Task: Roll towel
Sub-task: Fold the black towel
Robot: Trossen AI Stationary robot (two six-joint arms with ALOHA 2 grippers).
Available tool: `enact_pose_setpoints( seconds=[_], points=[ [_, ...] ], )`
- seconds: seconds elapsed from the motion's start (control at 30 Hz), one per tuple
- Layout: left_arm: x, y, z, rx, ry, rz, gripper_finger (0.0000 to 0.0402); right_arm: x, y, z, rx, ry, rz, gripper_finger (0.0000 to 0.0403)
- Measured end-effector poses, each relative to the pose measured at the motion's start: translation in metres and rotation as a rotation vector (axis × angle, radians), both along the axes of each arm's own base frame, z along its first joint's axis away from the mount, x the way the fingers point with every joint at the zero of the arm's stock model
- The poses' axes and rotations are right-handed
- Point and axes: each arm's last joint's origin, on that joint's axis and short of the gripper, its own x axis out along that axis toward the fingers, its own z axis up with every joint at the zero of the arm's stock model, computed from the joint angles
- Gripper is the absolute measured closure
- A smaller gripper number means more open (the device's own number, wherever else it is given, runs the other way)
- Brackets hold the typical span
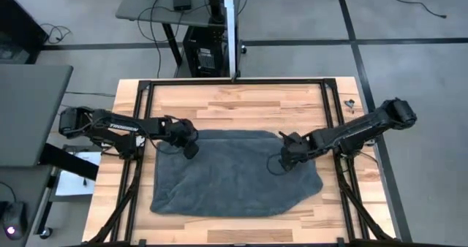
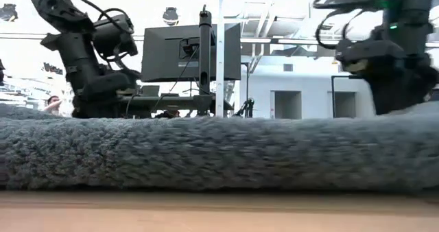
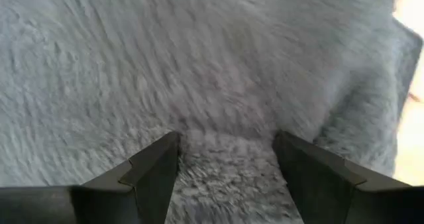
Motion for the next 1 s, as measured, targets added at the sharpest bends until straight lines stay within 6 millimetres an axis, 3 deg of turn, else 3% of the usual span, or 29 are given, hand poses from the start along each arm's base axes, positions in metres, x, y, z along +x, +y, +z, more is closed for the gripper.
enact_pose_setpoints(
  seconds=[0.13,0.23,0.37,0.5,0.63,0.77,1.0],
  points=[
    [-0.008,-0.001,0.002,0.017,-0.012,0.015,0.0212,-0.010,0.015,0.007,0.061,-0.022,-0.032,0.0159],
    [-0.003,0.001,0.015,0.036,-0.101,0.034,0.0212,-0.007,0.020,0.022,0.107,-0.112,-0.033,0.0159],
    [0.013,0.005,0.044,0.091,-0.251,-0.010,0.0212,-0.006,0.007,0.045,0.041,-0.194,-0.036,0.0159],
    [0.020,0.006,0.058,0.131,-0.277,-0.095,0.0212,-0.004,-0.014,0.058,-0.089,-0.277,-0.052,0.0159],
    [0.023,0.007,0.063,0.137,-0.298,-0.097,0.0212,0.002,-0.037,0.055,-0.178,-0.234,0.003,0.0159],
    [0.021,0.005,0.061,0.076,-0.283,-0.076,0.0212,0.009,-0.053,0.045,-0.219,-0.119,0.184,0.0159],
    [0.018,0.001,0.058,-0.027,-0.259,-0.018,0.0212,-0.002,-0.072,0.020,-0.150,0.030,0.294,0.0159]
  ],
)
